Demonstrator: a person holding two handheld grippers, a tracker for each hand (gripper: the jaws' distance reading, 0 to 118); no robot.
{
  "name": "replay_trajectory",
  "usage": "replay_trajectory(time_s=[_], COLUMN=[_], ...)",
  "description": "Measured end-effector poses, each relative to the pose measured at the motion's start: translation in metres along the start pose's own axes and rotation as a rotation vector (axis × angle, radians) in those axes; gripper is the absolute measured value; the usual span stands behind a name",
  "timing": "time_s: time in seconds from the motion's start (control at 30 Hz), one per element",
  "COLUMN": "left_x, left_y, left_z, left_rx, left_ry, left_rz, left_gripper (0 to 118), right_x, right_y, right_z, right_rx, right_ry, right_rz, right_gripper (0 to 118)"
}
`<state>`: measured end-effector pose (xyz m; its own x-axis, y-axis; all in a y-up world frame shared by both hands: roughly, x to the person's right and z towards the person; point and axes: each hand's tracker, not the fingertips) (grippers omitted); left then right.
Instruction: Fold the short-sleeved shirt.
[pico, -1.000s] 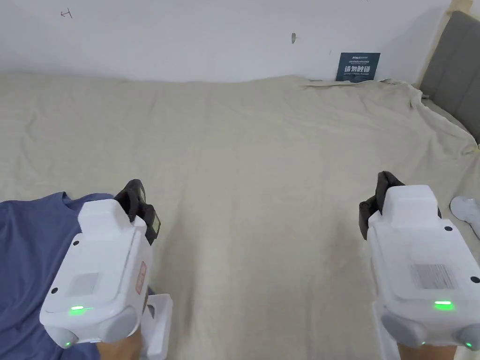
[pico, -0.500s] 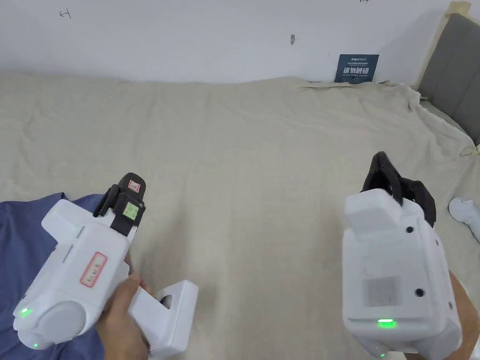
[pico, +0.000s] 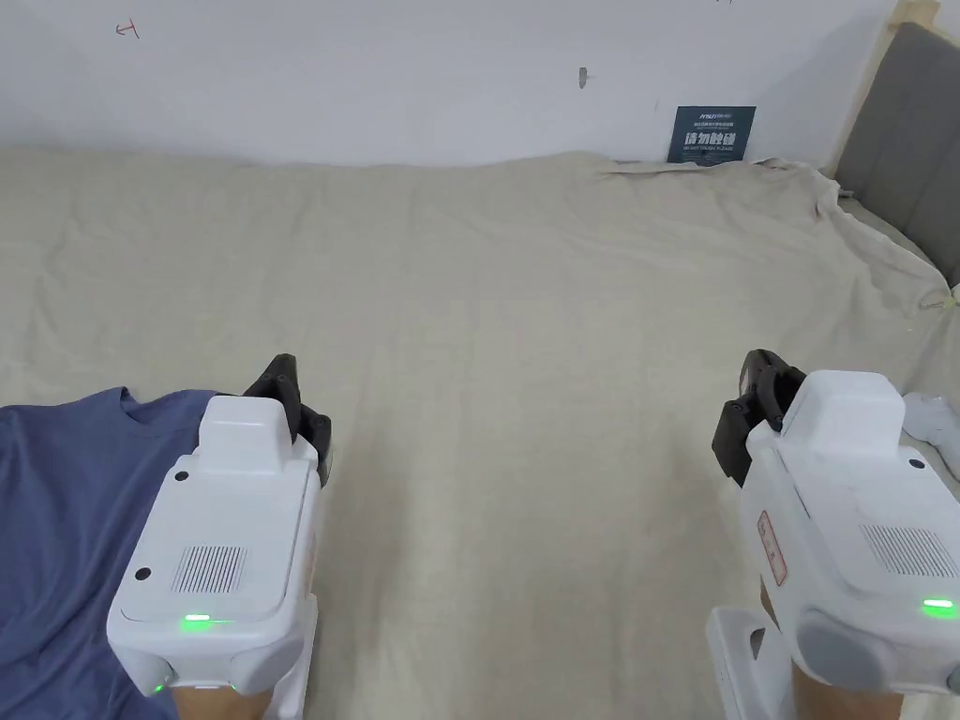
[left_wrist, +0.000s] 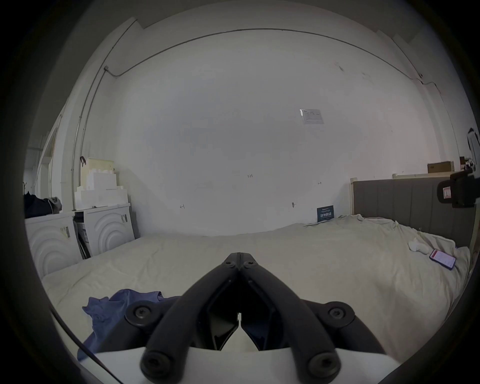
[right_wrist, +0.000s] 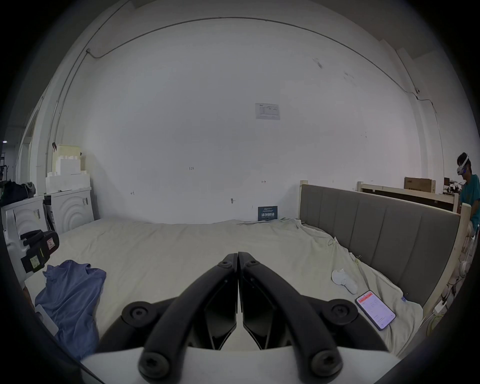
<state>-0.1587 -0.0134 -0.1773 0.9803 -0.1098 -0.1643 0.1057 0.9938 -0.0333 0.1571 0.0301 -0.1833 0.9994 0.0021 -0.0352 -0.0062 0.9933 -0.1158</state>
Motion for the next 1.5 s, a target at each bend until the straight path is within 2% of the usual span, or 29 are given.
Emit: replay_trajectory(time_s=[0.6,1.5], left_x=[-0.006,-0.013], left_y=[0.001,0.004], left_z=[-0.003,-0.004], left_rx=[-0.009,-0.002], left_ry=[0.007,0.034], left_rz=[0.024,0.033], left_gripper=[0,0], right_x=[-0.002,-0.001], right_y=[0.008,0.012], right_z=[0.003,0.000], right_rx=[-0.002,0.006], right_ry=[0.006,0.010], right_rz=[-0.007,0.023], right_gripper=[0,0])
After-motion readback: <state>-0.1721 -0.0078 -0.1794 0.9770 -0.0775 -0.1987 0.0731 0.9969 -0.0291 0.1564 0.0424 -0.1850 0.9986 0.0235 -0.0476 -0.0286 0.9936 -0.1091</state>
